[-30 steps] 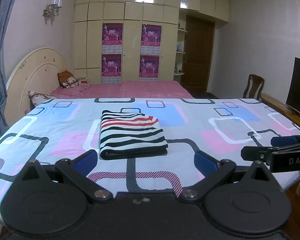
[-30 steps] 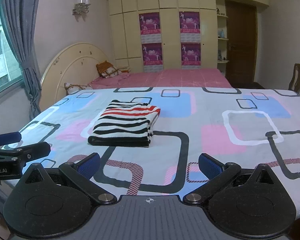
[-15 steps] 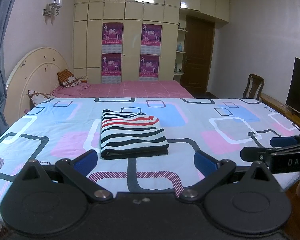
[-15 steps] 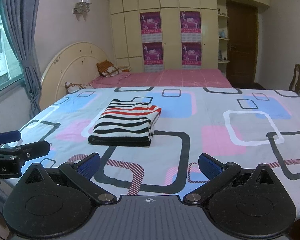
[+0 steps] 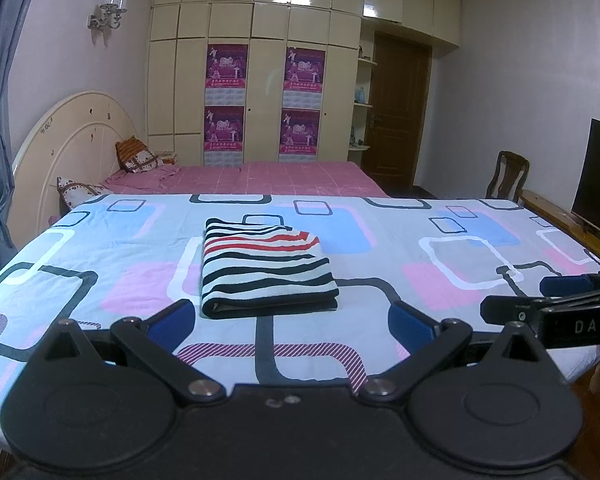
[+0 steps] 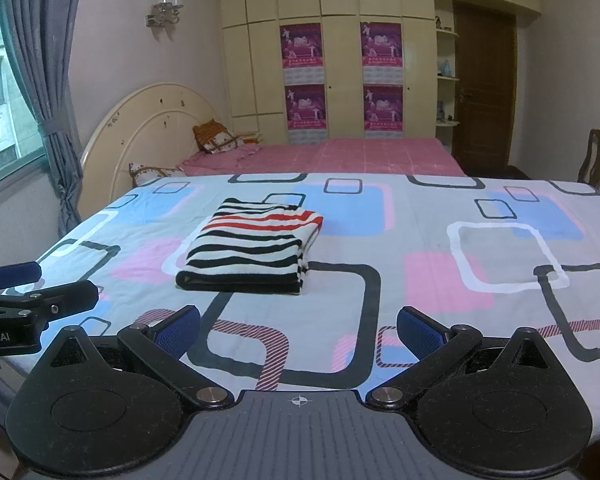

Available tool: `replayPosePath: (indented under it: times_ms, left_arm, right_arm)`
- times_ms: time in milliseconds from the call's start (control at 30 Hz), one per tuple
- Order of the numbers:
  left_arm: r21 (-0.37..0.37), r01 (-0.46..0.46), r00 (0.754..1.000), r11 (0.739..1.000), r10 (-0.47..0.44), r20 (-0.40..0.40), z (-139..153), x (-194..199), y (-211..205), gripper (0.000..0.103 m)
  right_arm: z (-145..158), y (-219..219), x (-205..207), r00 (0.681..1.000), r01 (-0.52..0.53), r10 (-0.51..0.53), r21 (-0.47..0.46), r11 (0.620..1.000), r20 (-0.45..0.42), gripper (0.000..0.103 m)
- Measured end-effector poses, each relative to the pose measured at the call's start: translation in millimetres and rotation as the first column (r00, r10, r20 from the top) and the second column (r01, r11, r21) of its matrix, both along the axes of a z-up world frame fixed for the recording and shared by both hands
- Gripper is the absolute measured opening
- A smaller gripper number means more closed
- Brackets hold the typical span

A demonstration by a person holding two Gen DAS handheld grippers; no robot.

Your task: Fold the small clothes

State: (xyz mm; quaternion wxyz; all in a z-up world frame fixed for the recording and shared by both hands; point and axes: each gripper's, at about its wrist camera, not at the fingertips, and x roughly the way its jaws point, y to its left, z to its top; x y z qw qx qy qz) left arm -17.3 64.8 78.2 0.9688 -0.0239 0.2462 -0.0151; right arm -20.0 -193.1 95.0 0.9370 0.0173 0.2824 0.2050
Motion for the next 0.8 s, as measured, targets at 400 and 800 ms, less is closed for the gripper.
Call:
replayPosePath:
  times_ms: [400,800]
  left_arm:
    - [0.007,-0.01,1.0,1.0,0.01,-0.001,0.1,1.3,1.7,0.103]
    - [0.013,-0.01,1.0,1.0,0.01,-0.001,-0.7,0.9,1.6,0.103]
  right_arm:
    - [-2.6,-2.4,3.2,1.0,-0.007,0.007,0.003,1.0,0.002,0.103]
    - [-3.9,-8.4,5.1,1.0,0.011,-0.011,0.009,1.0,0.008,0.103]
